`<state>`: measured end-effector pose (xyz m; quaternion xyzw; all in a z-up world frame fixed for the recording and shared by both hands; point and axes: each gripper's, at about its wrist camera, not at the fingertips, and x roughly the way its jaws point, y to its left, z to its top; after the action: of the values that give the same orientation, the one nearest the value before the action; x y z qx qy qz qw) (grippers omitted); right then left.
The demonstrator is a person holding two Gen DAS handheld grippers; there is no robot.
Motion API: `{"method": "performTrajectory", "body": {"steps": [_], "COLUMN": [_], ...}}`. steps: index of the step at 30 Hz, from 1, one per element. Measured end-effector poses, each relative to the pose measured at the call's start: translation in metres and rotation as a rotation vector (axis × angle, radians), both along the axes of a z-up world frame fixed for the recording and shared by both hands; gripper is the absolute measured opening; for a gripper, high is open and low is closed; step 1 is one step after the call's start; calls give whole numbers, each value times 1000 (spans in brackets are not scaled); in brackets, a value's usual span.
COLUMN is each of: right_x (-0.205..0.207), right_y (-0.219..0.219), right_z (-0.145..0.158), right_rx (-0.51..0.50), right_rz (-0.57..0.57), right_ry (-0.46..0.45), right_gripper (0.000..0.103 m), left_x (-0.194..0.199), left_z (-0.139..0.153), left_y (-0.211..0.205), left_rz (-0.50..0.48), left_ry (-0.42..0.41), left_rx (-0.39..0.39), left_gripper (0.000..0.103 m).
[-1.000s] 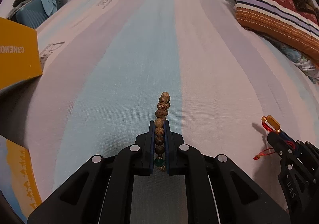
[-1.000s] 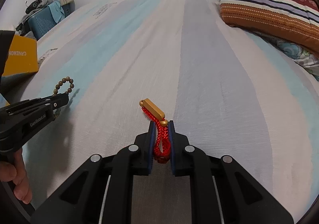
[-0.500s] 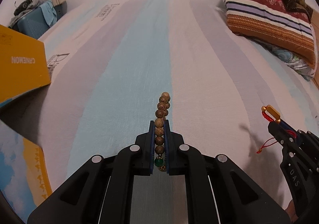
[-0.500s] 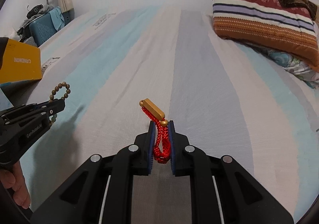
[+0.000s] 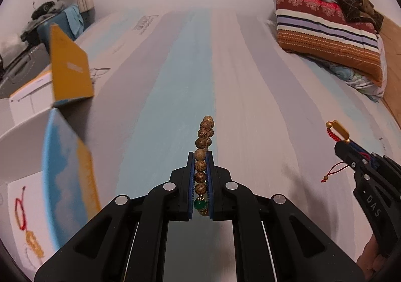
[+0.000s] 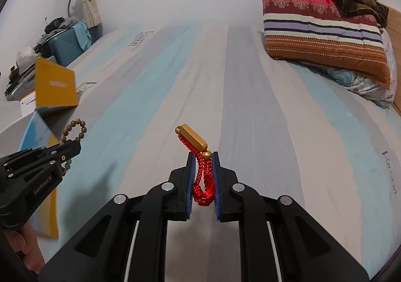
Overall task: Organize jewelry
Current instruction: 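Carry the wooden bead and red string bracelets with both tools into the white box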
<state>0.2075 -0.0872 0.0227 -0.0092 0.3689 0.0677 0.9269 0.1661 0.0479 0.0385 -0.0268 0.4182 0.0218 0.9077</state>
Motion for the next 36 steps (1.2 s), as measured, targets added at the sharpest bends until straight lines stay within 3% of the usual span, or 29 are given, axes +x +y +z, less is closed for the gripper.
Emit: {"method": "performTrajectory", "body": {"steps": [9,16,24,29,36], "right_x": [-52,-75,-94,-105,-114], "right_y": [20,59,140,202,271], "right_z": [23,37,51,52,47], "right_rx": [-12,-12,-12,-10,-19], "right_rz": [5,40,151,244,344], "right_ry": [-10,-21,-56,-62,-49], "right_gripper": [12,12,12,12,12], "left_x": [-51,-84,-129,-154,-176], "left_z": [28,47,69,63,46], "left_y": [12,44,124,185,242], "left_rz": [10,35,141,234,316], "left_ry": [-31,-48,-85,-68,-28], "left_rx": [2,-6,-5,1,3], "left_gripper": [7,7,7,7,7]}}
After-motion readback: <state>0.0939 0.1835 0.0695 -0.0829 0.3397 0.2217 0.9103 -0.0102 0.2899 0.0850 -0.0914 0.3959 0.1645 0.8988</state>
